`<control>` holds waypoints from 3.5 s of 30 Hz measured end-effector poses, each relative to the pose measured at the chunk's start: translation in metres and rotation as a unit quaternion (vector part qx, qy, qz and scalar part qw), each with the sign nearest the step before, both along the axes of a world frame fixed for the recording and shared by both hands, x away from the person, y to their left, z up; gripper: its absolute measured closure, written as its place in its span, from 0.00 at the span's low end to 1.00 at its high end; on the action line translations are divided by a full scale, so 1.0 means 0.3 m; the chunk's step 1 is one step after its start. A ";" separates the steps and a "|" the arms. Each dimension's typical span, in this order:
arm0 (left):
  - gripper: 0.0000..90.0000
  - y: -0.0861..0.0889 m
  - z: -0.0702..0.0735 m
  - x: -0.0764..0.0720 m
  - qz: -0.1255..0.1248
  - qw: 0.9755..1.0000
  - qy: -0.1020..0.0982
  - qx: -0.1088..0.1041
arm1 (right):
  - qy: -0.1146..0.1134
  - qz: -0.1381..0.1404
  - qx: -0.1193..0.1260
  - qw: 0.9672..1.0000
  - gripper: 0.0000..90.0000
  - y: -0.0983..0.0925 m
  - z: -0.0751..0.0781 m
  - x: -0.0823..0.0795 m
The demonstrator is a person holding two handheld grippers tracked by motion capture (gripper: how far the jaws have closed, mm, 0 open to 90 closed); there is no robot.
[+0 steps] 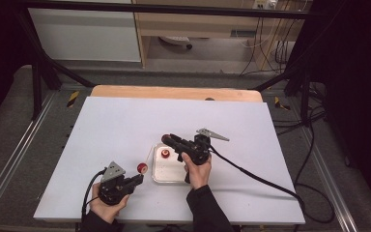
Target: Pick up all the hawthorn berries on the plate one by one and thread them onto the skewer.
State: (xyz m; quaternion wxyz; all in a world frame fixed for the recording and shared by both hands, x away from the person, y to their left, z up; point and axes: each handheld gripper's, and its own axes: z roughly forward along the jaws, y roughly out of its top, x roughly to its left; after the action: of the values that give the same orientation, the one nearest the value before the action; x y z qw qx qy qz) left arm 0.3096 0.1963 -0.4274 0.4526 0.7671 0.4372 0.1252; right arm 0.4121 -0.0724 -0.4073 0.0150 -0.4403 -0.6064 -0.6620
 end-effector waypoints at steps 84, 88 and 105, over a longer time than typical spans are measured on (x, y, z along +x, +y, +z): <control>0.98 -0.146 0.057 0.042 0.023 1.000 -0.005 -0.013 | 0.004 -0.009 0.051 0.999 0.69 0.011 -0.010 -0.016; 0.98 -0.156 0.049 0.031 0.029 0.999 -0.015 -0.011 | 0.028 -0.008 0.068 0.997 0.69 0.013 -0.013 -0.013; 0.98 -0.153 0.043 0.021 0.032 0.999 -0.025 -0.009 | 0.044 0.005 0.078 0.996 0.70 0.002 0.002 -0.007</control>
State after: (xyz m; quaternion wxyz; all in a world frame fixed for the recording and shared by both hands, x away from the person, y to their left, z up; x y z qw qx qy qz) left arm 0.3160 0.1504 -0.4145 0.4659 0.7455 0.4506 0.1551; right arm 0.4099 -0.0717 -0.4068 0.0795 -0.4634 -0.5535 -0.6874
